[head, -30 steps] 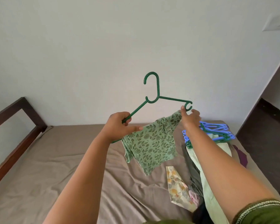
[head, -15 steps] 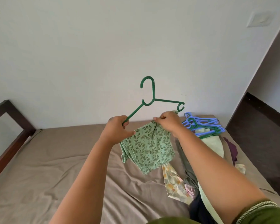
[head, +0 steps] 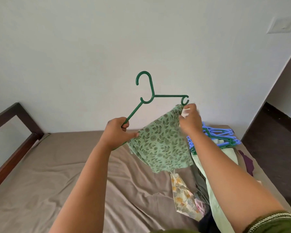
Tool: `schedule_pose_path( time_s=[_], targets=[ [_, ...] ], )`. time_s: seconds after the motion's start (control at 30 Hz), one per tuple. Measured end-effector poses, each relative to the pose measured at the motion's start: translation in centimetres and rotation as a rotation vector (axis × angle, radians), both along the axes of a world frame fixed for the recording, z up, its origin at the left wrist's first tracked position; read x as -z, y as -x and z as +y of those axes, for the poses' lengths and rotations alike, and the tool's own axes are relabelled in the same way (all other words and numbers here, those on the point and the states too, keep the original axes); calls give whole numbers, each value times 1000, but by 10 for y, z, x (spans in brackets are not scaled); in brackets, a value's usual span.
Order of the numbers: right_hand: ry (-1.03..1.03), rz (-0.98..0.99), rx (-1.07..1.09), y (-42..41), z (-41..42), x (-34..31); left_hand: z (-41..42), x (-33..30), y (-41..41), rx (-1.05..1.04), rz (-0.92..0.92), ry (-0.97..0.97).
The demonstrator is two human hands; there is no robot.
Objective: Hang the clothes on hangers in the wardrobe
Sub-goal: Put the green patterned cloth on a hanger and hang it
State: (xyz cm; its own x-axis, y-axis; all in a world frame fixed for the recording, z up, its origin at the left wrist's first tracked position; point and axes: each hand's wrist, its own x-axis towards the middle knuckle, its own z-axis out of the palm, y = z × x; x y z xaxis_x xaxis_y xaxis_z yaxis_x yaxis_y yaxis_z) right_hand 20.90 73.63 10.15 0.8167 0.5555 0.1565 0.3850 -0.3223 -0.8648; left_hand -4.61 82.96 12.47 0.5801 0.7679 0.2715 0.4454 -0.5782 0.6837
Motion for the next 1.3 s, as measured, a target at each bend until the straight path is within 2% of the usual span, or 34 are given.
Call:
schedule_pose_path(
  time_s=[0.03,0.1,0.17,0.23,0.3,0.33,0.47,0.5,0.53,0.6,0.67,0.73,0.87,1.0,1.17,1.3],
  targets=[
    [81,-279,93,-1,-2,3,1,-1,0,5,4,1],
    [28,-667,123,7,-2,11,3,-3,0,21,33,-7],
    [-37,-873,-141,27,0,20,3,-5,-2,39,54,-14],
    [217,-963,-471,39,3,36,2,-8,-6,54,62,-13],
    [387,-898,-526,34,4,52,-1,-8,-11,63,90,-9],
    [347,-851,-468,30,3,56,-3,-7,-12,63,105,0],
    [-192,-701,44,7,-4,41,3,3,-7,40,118,54],
    [-269,-652,103,0,-6,34,5,5,-5,57,131,65],
    [-263,-626,86,-8,-9,27,6,7,-5,84,149,71],
    [-68,-551,-147,-19,-14,17,7,10,-7,133,184,77],
    [205,-291,-405,-23,-25,11,5,14,-12,170,218,89],
    [357,-58,-485,-21,-36,15,2,22,-18,201,243,102],
    [433,-219,-345,-14,-67,48,-8,43,-27,218,320,67],
    [515,-297,-311,0,-119,76,-28,60,-30,239,407,-14],
    [485,-253,-251,29,-194,93,-71,77,-25,268,459,-48],
    [508,-136,-198,70,-270,108,-120,92,-5,281,466,-52]
  ],
)
